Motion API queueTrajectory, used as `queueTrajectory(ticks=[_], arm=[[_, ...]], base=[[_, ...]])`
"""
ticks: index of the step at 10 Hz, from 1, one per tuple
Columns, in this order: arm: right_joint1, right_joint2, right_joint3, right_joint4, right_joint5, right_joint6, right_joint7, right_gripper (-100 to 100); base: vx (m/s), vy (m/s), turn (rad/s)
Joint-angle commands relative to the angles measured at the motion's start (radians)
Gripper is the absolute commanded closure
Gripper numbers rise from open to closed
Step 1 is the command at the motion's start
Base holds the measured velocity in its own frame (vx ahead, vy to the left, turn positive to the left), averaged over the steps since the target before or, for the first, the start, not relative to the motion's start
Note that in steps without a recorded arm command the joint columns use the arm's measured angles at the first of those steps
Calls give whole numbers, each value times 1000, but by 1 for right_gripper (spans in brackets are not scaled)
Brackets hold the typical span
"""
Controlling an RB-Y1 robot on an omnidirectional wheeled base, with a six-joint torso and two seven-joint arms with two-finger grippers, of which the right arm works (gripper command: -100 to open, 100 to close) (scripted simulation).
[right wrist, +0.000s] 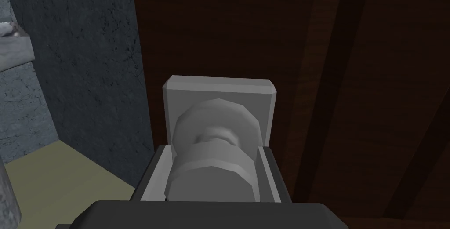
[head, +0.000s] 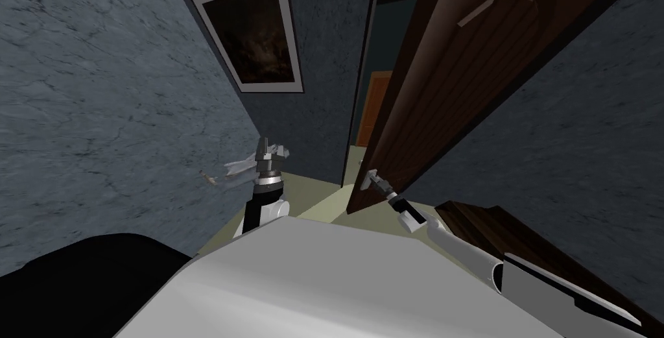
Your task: Pull the door open
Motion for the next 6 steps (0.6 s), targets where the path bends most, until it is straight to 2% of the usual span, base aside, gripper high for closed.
queueTrajectory(ticks=[1,3,4,5,6], arm=[[6,-27,23,-7,7,-29,-22,100],[7,-52,49,-7,17,-62,-47,100],[9,-45,40,-13,14,-47,-35,100],[10,-50,52,-6,22,-63,-49,100],[9,-52,54,-3,25,-68,-53,100]], base=[[-198,-207,137],[-204,-167,125],[-93,-73,25],[-126,-100,143],[-177,-128,136]])
